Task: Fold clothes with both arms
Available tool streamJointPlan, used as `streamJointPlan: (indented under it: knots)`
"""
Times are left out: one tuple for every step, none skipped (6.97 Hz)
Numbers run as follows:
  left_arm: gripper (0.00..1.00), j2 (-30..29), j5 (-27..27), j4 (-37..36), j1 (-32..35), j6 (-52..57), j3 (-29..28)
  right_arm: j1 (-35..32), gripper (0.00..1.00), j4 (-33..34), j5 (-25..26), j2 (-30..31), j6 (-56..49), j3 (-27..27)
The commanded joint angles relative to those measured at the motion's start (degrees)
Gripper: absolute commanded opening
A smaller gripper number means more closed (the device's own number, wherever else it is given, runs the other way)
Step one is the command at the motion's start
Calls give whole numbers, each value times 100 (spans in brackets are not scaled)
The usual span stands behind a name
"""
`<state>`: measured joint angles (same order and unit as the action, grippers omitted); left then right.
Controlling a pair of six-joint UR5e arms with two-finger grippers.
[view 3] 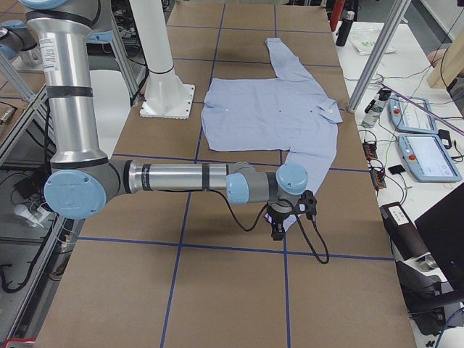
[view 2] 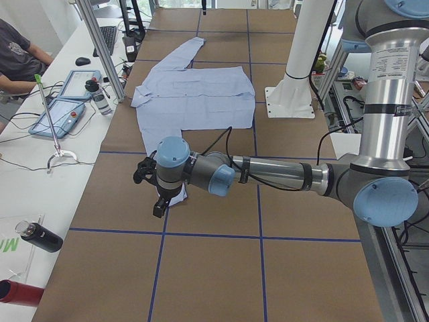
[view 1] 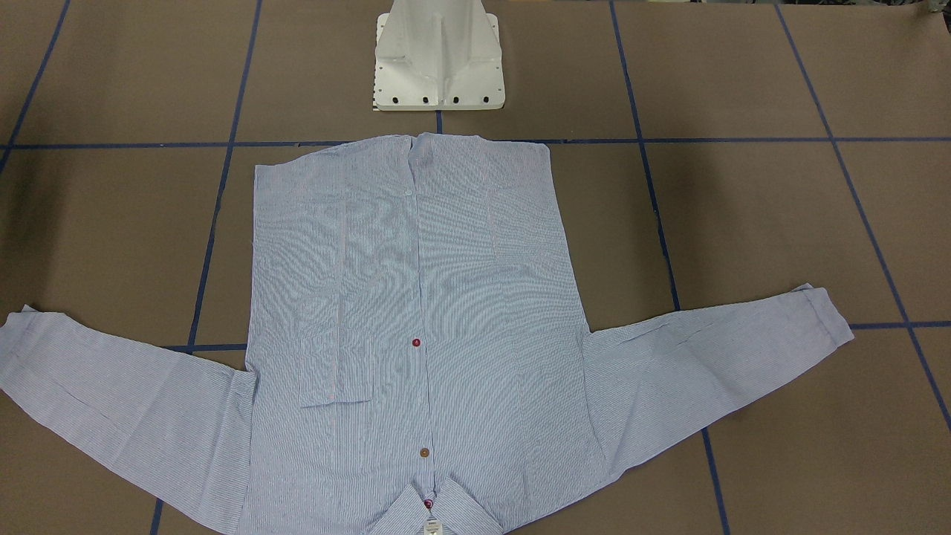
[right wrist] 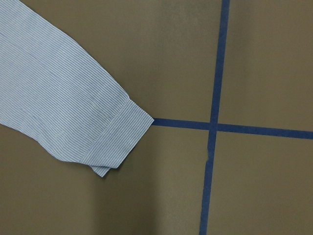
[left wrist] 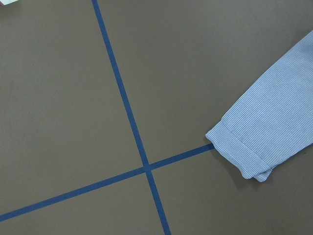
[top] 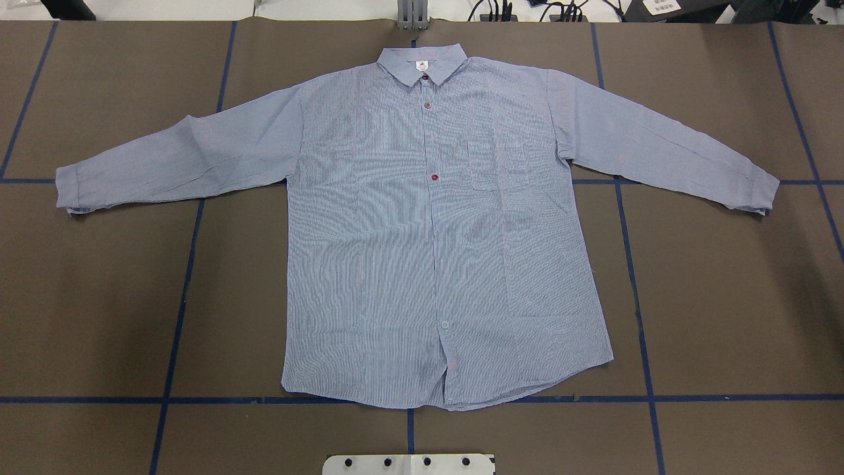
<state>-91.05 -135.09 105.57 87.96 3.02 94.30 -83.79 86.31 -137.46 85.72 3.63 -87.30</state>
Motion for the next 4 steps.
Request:
streamJointPlan:
  knots:
    - [100, 69, -43, -88, 2, 6, 254, 3, 100, -43, -53, 6, 6, -6]
    - [100, 104, -70, -115, 2, 6, 334, 3, 100, -53, -53, 6, 6, 3]
    - [100, 113, -62, -107, 2, 6, 318, 3, 100, -61, -88, 24, 6, -15]
    - [100, 122, -61, -98, 2, 15, 326, 3, 100, -79, -410, 163, 32, -6]
